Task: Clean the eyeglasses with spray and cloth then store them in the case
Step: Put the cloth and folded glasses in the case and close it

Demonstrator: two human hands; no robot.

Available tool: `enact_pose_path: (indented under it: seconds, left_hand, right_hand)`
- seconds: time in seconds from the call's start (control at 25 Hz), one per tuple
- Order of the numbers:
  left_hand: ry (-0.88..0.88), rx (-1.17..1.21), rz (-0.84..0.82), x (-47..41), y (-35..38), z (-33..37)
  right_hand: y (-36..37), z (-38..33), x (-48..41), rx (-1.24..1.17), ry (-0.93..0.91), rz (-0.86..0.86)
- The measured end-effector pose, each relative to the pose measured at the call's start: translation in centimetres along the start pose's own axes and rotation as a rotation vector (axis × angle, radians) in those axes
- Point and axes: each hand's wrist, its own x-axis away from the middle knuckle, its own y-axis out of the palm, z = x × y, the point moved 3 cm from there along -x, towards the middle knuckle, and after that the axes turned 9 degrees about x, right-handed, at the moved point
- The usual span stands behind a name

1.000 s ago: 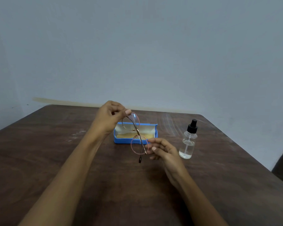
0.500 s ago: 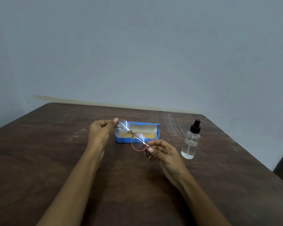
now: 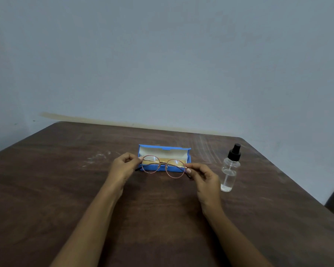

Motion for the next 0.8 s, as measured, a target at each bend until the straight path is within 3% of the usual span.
enact_pose_path:
  seconds: [0.24,0.48,0.68,0.8]
  left_hand:
    - [0.029,0.099,0.025,-0.8,0.1,-0.6]
    - [0.052,0.247,0.090,-1.8,0.6,-0.5]
    - [0.074,0.045,0.063,-2.9,0.9,-0.5]
    - [0.093,-0.095,0.032,-3.5,0.8,-0.2]
  right_hand:
    - [1.1,0.6,-2.5,0.138,-0.088,0.075]
    - [1.3,1.6,-3.9,0.154,-0.052,0.083]
    - [1.1,2.6,-4.6,0.161,0.040,0.096]
    - [1.2,2.7,-4.9,0.042,0.092,0.080]
